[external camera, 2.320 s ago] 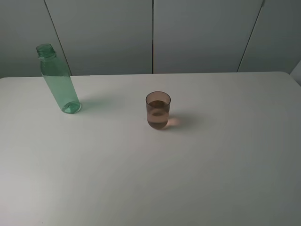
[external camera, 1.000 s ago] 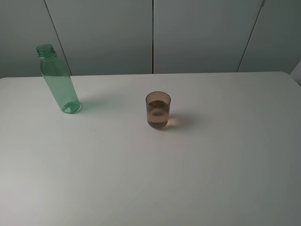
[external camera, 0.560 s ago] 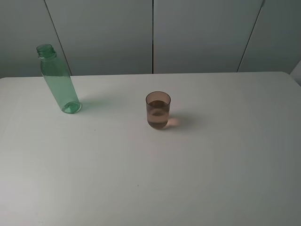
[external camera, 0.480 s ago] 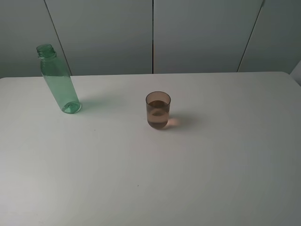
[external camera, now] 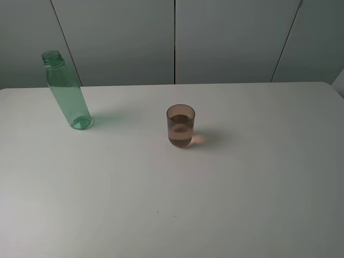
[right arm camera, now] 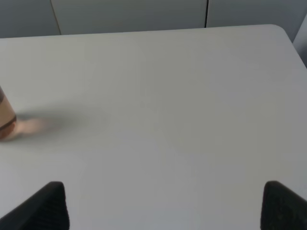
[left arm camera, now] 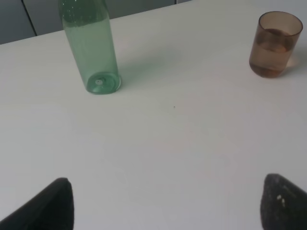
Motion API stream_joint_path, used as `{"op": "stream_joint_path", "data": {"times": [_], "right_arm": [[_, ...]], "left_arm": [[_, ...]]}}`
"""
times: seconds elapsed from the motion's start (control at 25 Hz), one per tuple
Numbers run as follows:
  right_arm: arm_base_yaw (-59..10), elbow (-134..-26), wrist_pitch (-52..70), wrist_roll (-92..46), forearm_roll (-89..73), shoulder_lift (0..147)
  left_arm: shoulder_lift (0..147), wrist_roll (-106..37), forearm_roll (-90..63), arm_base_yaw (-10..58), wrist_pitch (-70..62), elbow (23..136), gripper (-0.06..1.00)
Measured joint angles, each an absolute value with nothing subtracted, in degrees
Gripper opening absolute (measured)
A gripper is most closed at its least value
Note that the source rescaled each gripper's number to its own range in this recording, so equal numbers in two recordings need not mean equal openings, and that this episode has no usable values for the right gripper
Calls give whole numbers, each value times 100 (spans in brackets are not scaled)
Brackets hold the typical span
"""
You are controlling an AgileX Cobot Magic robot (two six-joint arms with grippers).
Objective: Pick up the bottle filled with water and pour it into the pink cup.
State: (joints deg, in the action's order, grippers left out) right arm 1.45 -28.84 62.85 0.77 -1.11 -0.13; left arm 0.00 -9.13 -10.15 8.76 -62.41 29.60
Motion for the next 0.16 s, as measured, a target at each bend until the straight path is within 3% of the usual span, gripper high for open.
{"op": "stream_joint_path", "data": {"times": [0.16], "right_arm": [[145, -2884, 6285, 77, -111, -13]], "left_arm": [[0, -913, -1005, 876, -6241, 2960, 100]]}}
